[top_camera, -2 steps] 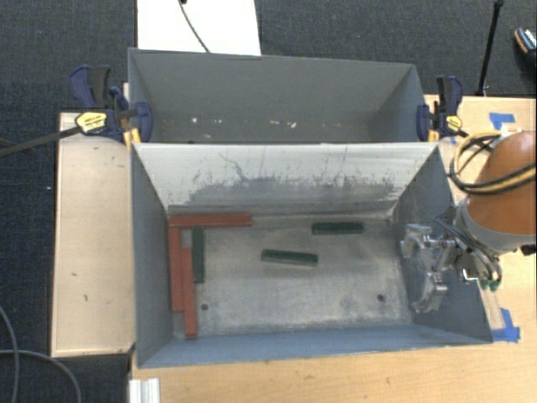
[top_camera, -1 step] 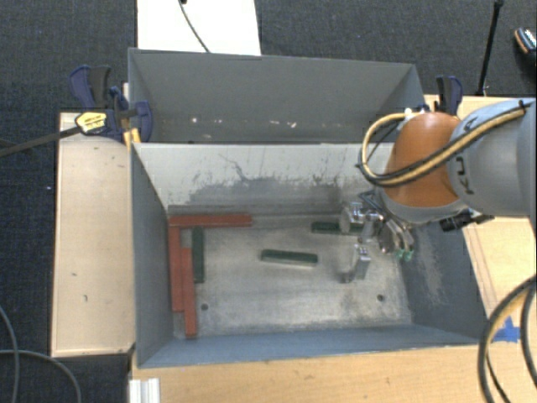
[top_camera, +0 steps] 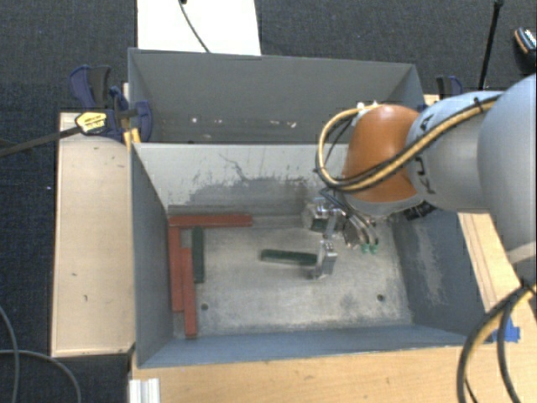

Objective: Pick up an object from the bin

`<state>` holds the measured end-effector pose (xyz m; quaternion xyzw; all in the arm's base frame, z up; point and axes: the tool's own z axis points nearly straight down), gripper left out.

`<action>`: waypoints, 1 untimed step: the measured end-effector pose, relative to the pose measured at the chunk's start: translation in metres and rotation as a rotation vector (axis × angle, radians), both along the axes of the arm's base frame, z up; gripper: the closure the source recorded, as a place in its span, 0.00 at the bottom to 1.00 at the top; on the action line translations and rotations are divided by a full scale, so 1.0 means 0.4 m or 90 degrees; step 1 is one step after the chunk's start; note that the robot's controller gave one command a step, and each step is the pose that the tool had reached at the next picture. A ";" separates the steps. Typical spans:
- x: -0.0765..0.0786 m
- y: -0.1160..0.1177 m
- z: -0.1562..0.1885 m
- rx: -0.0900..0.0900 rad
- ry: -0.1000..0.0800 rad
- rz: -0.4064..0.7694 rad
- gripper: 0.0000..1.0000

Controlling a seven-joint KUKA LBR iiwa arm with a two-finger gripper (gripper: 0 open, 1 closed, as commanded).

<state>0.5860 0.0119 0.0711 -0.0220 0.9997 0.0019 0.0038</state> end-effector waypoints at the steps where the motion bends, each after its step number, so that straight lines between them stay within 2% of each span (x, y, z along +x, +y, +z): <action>1: -0.001 -0.012 0.000 -0.002 0.001 0.000 1.00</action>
Offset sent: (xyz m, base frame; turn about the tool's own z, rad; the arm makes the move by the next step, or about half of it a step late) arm 0.0000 0.0000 0.0000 0.0000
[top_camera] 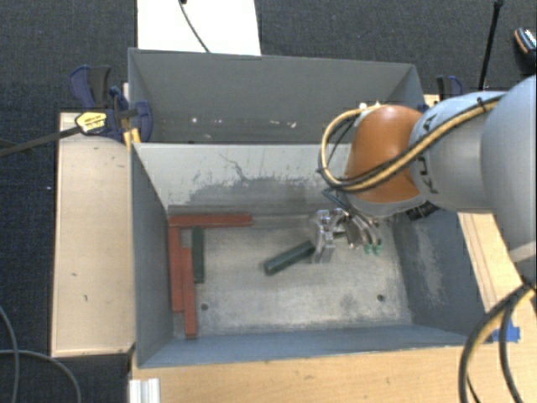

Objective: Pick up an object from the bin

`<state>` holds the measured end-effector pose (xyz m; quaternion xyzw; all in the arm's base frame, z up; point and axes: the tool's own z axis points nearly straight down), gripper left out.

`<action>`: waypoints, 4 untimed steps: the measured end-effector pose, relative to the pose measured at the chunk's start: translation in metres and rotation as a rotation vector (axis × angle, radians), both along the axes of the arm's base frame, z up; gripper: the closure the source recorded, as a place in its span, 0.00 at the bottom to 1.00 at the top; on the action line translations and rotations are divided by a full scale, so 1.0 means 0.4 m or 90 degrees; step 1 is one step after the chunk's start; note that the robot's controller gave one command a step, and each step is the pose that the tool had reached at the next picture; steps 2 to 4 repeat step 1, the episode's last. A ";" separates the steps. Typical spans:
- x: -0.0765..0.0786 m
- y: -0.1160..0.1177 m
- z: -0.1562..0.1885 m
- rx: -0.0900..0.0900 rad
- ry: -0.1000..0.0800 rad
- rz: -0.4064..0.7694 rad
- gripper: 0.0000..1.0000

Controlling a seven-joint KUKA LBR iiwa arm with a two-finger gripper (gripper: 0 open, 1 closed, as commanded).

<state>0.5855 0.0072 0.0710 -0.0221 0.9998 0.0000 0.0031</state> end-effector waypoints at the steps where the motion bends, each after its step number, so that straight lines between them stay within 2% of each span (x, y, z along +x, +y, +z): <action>1: -0.028 -0.009 0.363 -0.001 -0.003 0.139 1.00; 4: -0.028 -0.009 0.363 -0.001 -0.003 0.139 1.00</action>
Offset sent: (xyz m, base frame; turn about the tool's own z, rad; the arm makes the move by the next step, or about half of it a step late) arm -0.0134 -0.0037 0.1404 -0.2201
